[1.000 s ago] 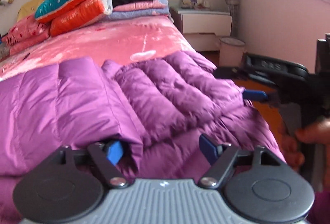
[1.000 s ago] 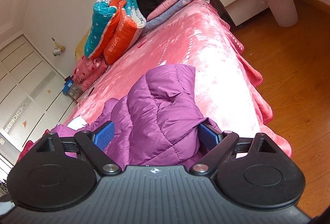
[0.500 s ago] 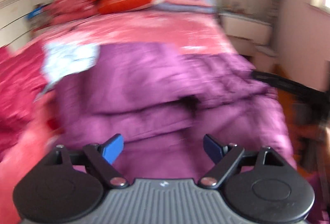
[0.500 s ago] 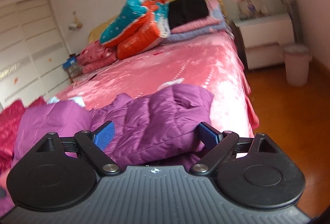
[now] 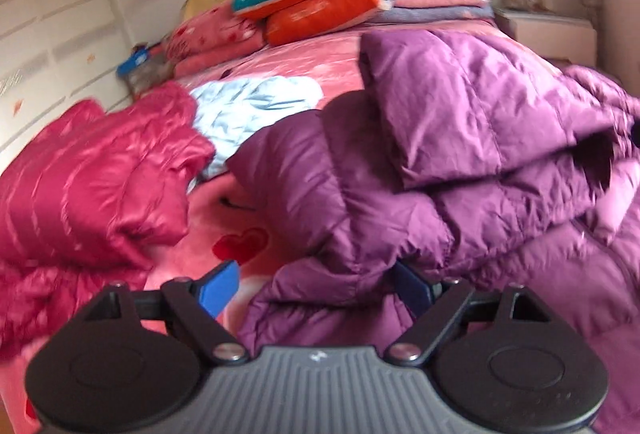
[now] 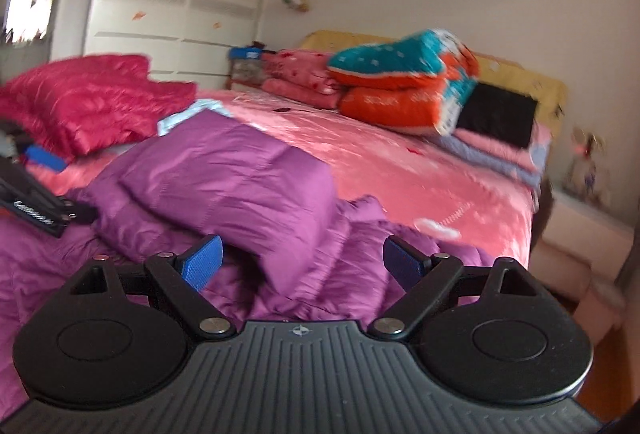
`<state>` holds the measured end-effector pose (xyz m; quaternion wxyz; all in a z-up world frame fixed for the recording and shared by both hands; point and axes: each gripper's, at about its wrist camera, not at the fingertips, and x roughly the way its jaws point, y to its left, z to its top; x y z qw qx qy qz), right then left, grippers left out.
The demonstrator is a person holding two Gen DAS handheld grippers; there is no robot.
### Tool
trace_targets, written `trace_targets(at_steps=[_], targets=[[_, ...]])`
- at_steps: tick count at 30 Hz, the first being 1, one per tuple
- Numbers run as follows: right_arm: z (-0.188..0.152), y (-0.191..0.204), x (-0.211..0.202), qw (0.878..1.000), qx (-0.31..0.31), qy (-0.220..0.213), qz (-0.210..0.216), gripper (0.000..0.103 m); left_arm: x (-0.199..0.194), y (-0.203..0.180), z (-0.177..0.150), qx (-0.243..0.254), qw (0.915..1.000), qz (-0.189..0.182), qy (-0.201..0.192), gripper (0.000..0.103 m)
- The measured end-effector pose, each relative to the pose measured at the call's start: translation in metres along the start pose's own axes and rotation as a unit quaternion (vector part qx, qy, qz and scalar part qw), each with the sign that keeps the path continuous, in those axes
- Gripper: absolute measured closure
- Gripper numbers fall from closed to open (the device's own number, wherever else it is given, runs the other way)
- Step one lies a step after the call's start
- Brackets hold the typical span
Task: Fold large clothes
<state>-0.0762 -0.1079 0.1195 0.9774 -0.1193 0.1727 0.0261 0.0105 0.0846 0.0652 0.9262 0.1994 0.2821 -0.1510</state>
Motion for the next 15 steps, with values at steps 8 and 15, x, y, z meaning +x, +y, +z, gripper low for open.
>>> trace_targets(at_steps=[8, 15], targets=[[0.022, 0.062, 0.033, 0.990, -0.143, 0.005, 0.016, 0.000, 0.019, 0.002, -0.005, -0.009, 0.9992, -0.039, -0.009, 0.015], [0.028, 0.086, 0.065, 0.970, -0.239, 0.012, 0.041, 0.017, 0.028, 0.017, -0.003, -0.079, 0.9963, -0.024, -0.020, 0.015]])
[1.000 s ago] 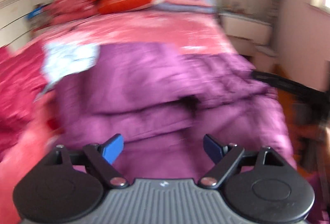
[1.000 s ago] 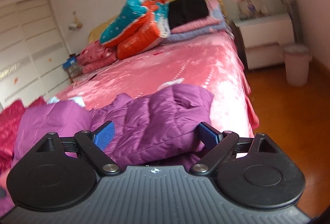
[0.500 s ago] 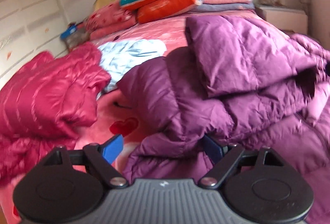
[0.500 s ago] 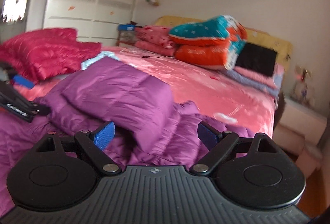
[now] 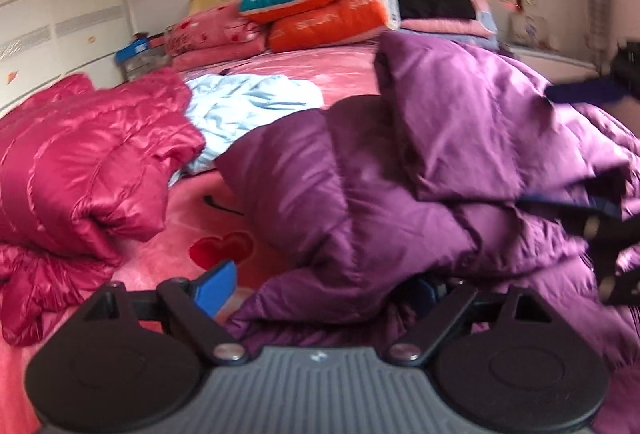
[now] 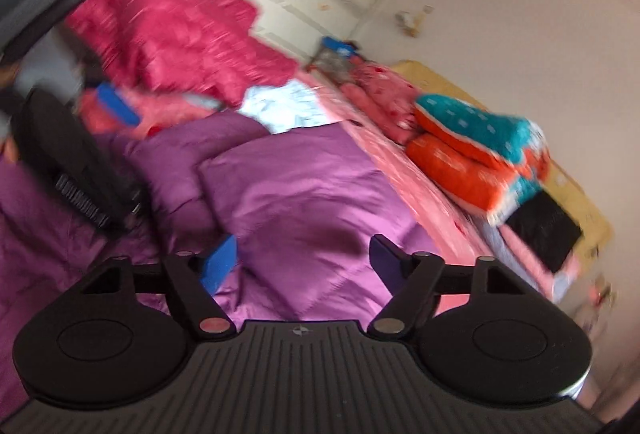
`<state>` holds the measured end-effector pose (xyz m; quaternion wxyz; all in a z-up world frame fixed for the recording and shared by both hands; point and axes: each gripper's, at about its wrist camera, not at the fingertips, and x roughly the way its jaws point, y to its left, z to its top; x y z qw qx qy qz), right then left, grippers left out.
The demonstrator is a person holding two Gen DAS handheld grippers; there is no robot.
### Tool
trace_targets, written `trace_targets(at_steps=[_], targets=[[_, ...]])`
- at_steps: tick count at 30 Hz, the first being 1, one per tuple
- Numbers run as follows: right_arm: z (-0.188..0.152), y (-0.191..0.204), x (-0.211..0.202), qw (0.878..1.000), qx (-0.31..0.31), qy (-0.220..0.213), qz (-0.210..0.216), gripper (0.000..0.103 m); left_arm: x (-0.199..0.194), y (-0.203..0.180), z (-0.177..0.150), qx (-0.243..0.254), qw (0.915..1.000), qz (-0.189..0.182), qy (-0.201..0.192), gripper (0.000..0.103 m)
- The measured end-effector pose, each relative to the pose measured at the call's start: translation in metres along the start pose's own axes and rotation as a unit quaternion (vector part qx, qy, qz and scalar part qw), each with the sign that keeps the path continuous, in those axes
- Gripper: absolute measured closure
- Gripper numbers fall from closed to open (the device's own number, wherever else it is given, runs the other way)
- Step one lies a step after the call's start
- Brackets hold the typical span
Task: Fold large clothes
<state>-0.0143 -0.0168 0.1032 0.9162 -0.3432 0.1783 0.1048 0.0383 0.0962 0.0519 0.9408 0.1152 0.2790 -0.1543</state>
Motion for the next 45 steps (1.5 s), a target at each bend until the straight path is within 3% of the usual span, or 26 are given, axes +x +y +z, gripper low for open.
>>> trace_targets(at_steps=[3, 6, 8, 10, 15, 18, 20, 23, 27, 29, 30, 34, 40, 45], targets=[[-0.003, 0.011, 0.009, 0.998, -0.061, 0.004, -0.020, 0.018, 0.003, 0.000, -0.002, -0.008, 1.0000, 0.001, 0.002, 0.015], [-0.004, 0.012, 0.018, 0.996, -0.084, 0.005, -0.037, 0.020, 0.005, -0.003, -0.002, -0.008, 1.0000, -0.004, 0.001, 0.016], [-0.005, 0.012, 0.025, 0.995, -0.093, 0.009, -0.036, 0.032, 0.007, -0.006, -0.001, -0.008, 0.9999, -0.009, -0.001, 0.017], [-0.006, 0.009, 0.025, 0.995, -0.087, 0.008, -0.038, 0.055, 0.008, -0.005, 0.000, -0.012, 0.9999, -0.010, -0.006, 0.017], [0.012, -0.031, 0.026, 0.998, 0.054, -0.001, -0.043, 0.083, 0.009, 0.011, 0.004, -0.071, 0.9968, 0.024, -0.029, 0.017], [0.013, -0.075, 0.022, 0.984, 0.172, -0.005, -0.055, 0.090, 0.007, 0.027, 0.004, -0.118, 0.9899, 0.069, -0.037, 0.017], [0.004, -0.113, 0.018, 0.962, 0.265, -0.006, -0.066, 0.092, 0.007, 0.041, 0.003, -0.156, 0.9825, 0.096, -0.035, 0.017], [-0.030, -0.165, 0.009, 0.908, 0.409, -0.003, -0.087, 0.093, 0.012, 0.054, -0.001, -0.187, 0.9759, 0.112, -0.016, 0.014], [-0.095, -0.187, -0.004, 0.847, 0.518, 0.033, -0.115, 0.092, 0.023, 0.045, -0.002, -0.156, 0.9805, 0.120, 0.011, 0.007], [-0.130, -0.189, -0.006, 0.811, 0.571, 0.051, -0.117, 0.092, 0.028, 0.040, -0.003, -0.139, 0.9825, 0.121, 0.024, 0.007], [-0.142, -0.187, -0.005, 0.802, 0.583, 0.061, -0.117, 0.092, 0.029, 0.040, -0.005, -0.133, 0.9831, 0.122, 0.028, 0.007], [-0.160, -0.175, 0.002, 0.805, 0.575, 0.093, -0.109, 0.092, 0.029, 0.040, -0.007, -0.138, 0.9814, 0.129, 0.035, 0.007], [-0.152, -0.167, -0.001, 0.813, 0.564, 0.099, -0.100, 0.091, 0.026, 0.044, -0.008, -0.159, 0.9767, 0.141, 0.028, 0.007], [-0.145, -0.158, 0.005, 0.829, 0.540, 0.113, -0.090, 0.090, 0.026, 0.045, -0.010, -0.165, 0.9752, 0.144, 0.034, 0.007]])
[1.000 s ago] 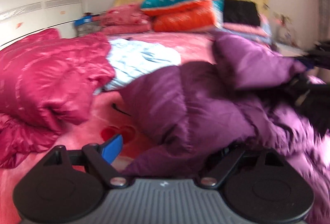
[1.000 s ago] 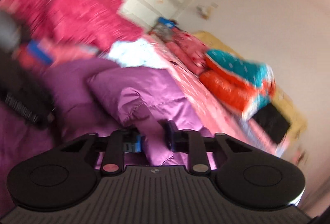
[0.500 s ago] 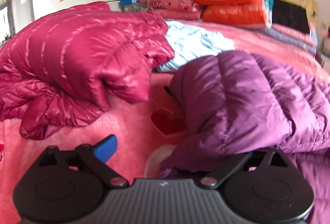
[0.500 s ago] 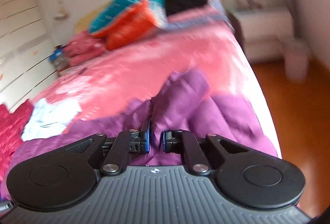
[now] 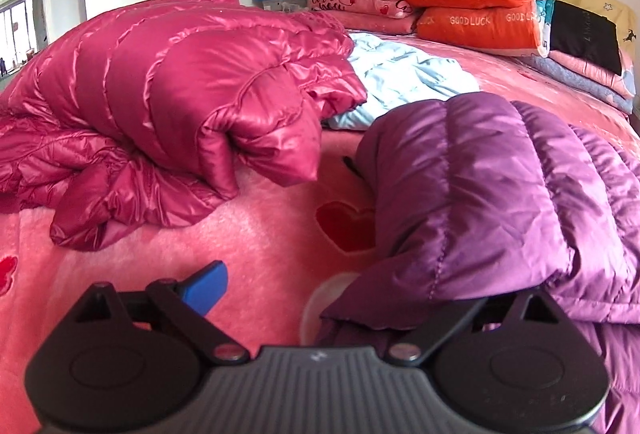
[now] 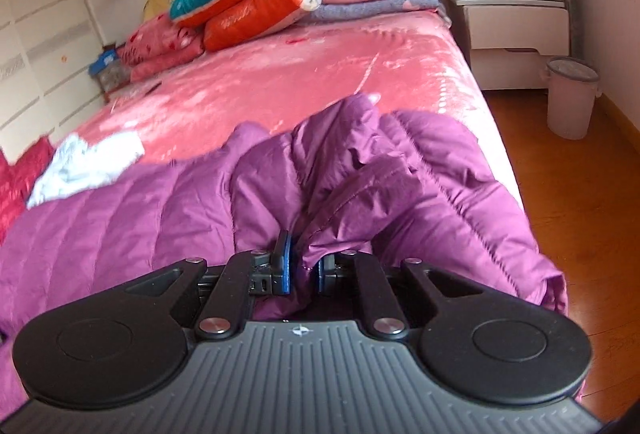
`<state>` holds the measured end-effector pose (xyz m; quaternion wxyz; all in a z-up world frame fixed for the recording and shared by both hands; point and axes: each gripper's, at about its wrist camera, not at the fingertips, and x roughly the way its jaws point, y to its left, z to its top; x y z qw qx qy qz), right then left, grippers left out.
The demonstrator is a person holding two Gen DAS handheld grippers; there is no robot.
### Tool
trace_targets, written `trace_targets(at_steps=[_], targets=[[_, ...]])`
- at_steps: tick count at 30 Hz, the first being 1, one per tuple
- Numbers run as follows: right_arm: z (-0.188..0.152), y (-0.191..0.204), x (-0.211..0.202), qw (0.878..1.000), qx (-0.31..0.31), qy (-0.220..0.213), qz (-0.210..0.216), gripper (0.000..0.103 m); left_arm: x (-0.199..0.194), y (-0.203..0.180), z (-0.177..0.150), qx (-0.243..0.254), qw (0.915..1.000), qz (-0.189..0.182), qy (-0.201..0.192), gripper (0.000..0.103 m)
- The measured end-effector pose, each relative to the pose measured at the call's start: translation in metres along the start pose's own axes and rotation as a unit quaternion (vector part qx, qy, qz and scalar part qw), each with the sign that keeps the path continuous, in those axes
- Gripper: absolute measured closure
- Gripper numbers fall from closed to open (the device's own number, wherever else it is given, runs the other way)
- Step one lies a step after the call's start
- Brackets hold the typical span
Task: Fold large clothes
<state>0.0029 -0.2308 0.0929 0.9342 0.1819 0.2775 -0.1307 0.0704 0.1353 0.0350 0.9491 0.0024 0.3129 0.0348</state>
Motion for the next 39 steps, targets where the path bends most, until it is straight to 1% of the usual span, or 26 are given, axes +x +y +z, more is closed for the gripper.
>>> trace_targets(at_steps=[1, 2, 3, 4, 5, 6, 7, 11, 12, 13, 15, 16, 20, 21, 23, 26, 29, 33, 35, 38, 39], targets=[[-0.001, 0.000, 0.002, 1.000, -0.011, 0.000, -0.001, 0.087, -0.001, 0.000, 0.000, 0.000, 1.0000, 0.000, -0.001, 0.007], [-0.001, 0.000, 0.001, 1.000, -0.019, 0.000, -0.001, 0.086, -0.002, 0.001, 0.000, -0.001, 1.0000, 0.000, -0.002, 0.007], [0.000, 0.000, 0.001, 1.000, -0.022, -0.001, -0.001, 0.083, -0.003, 0.002, 0.001, -0.002, 1.0000, 0.000, -0.004, 0.007], [0.001, -0.001, -0.001, 1.000, -0.025, -0.004, -0.002, 0.077, -0.005, 0.003, 0.001, -0.002, 1.0000, -0.001, -0.006, 0.007], [0.002, -0.001, -0.003, 1.000, -0.029, -0.007, -0.005, 0.065, -0.007, 0.004, 0.001, -0.004, 0.9999, -0.002, -0.010, 0.007], [0.003, 0.000, -0.007, 0.999, -0.036, -0.013, -0.008, 0.060, -0.010, 0.006, 0.001, -0.007, 0.9998, -0.006, -0.016, 0.007], [0.002, -0.001, -0.011, 0.999, -0.043, -0.019, -0.010, 0.051, -0.014, 0.007, 0.001, -0.007, 0.9997, -0.007, -0.022, 0.007], [0.001, -0.006, -0.027, 0.998, -0.048, -0.033, -0.014, 0.042, -0.033, 0.008, -0.001, 0.006, 0.9983, -0.012, -0.057, 0.007], [0.000, -0.010, -0.032, 0.998, -0.048, -0.037, -0.018, 0.034, -0.039, 0.009, -0.002, 0.009, 0.9977, -0.014, -0.066, 0.007], [-0.002, -0.013, -0.039, 0.998, -0.048, -0.044, -0.025, 0.024, -0.045, 0.009, -0.003, 0.012, 0.9969, -0.016, -0.076, 0.007], [-0.005, -0.020, -0.051, 0.996, -0.049, -0.063, -0.036, 0.016, -0.056, 0.009, -0.005, 0.020, 0.9951, -0.017, -0.095, 0.007], [-0.004, -0.023, -0.056, 0.995, -0.051, -0.072, -0.038, 0.013, -0.062, 0.009, -0.005, 0.020, 0.9941, -0.018, -0.105, 0.007], [0.005, -0.022, -0.071, 0.991, -0.067, -0.110, -0.029, 0.006, -0.078, 0.004, -0.001, 0.028, 0.9870, -0.027, -0.156, 0.008], [0.009, -0.018, -0.072, 0.990, -0.075, -0.116, -0.022, 0.002, -0.082, 0.002, 0.000, 0.032, 0.9850, -0.033, -0.166, 0.008], [0.015, -0.007, -0.067, 0.987, -0.096, -0.127, -0.013, 0.002, -0.086, -0.002, 0.001, 0.032, 0.9809, -0.053, -0.184, 0.008], [0.021, 0.009, -0.051, 0.983, -0.134, -0.126, 0.003, 0.002, -0.092, -0.007, 0.004, 0.037, 0.9717, -0.098, -0.211, 0.008], [0.024, 0.022, -0.030, 0.978, -0.173, -0.116, 0.009, 0.002, -0.099, -0.017, 0.002, 0.058, 0.9632, -0.111, -0.238, 0.008], [0.024, 0.028, -0.002, 0.973, -0.207, -0.098, 0.001, 0.002, -0.092, -0.026, 0.006, 0.056, 0.9563, -0.173, -0.229, 0.008], [0.025, 0.030, 0.007, 0.970, -0.221, -0.097, -0.005, 0.002, -0.085, -0.035, 0.012, 0.057, 0.9506, -0.211, -0.220, 0.008], [0.030, 0.030, 0.022, 0.970, -0.226, -0.085, -0.012, 0.002, -0.065, -0.053, 0.018, 0.057, 0.9497, -0.253, -0.176, 0.008], [0.032, 0.029, 0.026, 0.971, -0.225, -0.080, -0.015, 0.002, -0.059, -0.058, 0.019, 0.058, 0.9505, -0.255, -0.167, 0.008]])
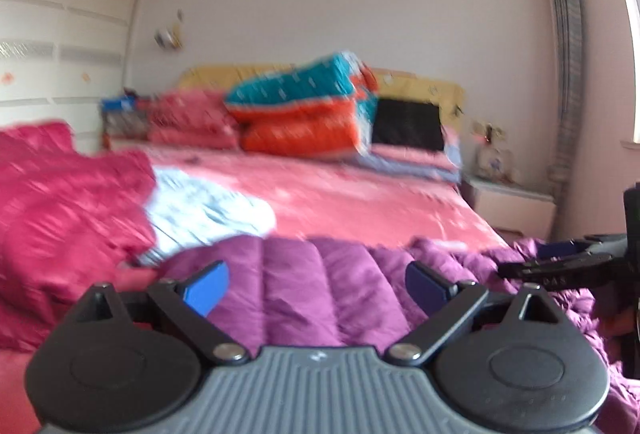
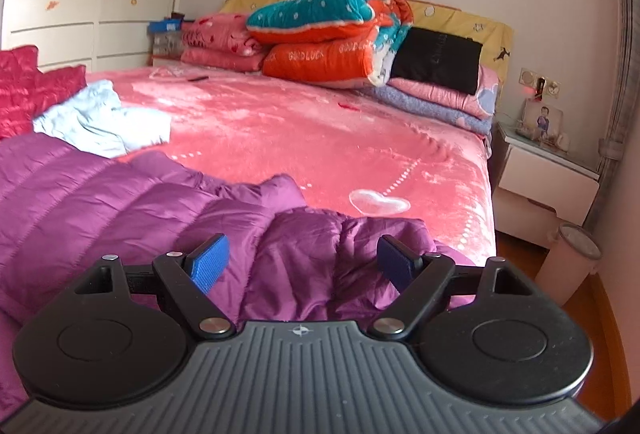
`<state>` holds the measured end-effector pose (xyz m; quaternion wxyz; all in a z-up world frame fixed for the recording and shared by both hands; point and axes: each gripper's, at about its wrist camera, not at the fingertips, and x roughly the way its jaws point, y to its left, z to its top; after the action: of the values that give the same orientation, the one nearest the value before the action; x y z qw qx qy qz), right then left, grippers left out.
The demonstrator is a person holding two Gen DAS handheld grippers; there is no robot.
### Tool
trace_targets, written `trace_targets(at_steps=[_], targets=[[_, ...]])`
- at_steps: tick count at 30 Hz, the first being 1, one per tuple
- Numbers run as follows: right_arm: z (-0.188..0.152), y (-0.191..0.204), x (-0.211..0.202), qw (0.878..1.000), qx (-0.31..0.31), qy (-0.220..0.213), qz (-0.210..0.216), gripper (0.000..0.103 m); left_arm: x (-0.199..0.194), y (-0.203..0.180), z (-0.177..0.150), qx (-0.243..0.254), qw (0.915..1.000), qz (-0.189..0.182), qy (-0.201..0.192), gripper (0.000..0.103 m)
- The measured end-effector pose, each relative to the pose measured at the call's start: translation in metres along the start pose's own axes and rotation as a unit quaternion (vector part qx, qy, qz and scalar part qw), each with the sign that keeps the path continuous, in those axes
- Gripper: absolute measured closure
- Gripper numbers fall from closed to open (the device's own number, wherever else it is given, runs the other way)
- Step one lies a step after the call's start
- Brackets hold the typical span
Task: Fold large clothes
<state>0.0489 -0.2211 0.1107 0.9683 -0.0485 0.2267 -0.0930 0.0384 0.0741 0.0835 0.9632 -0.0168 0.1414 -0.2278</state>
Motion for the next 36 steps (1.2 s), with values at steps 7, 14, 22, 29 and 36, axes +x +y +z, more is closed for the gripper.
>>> trace_targets(at_steps=[7, 14, 22, 29, 36], targets=[[-0.010, -0.011, 0.030, 0.999, 0.012, 0.040, 0.006, 0.000, 0.040, 0.020, -0.015, -0.042, 0.9957, 0.031, 0.076, 0.009], [-0.019, -0.012, 0.055, 0.998, 0.032, 0.059, 0.009, 0.000, 0.053, 0.029, -0.032, -0.047, 0.9904, 0.059, 0.115, 0.009], [-0.038, -0.001, 0.067, 0.997, 0.042, 0.067, 0.011, 0.000, 0.060, 0.029, -0.045, -0.039, 0.9887, 0.075, 0.124, 0.003], [-0.045, 0.011, 0.066, 0.998, 0.028, 0.054, -0.005, 0.000, 0.061, 0.029, -0.044, -0.038, 0.9884, 0.078, 0.125, 0.002], [-0.045, 0.012, 0.045, 0.999, 0.034, 0.041, -0.007, 0.000, 0.028, 0.021, -0.023, -0.046, 0.9905, 0.078, 0.104, 0.007]])
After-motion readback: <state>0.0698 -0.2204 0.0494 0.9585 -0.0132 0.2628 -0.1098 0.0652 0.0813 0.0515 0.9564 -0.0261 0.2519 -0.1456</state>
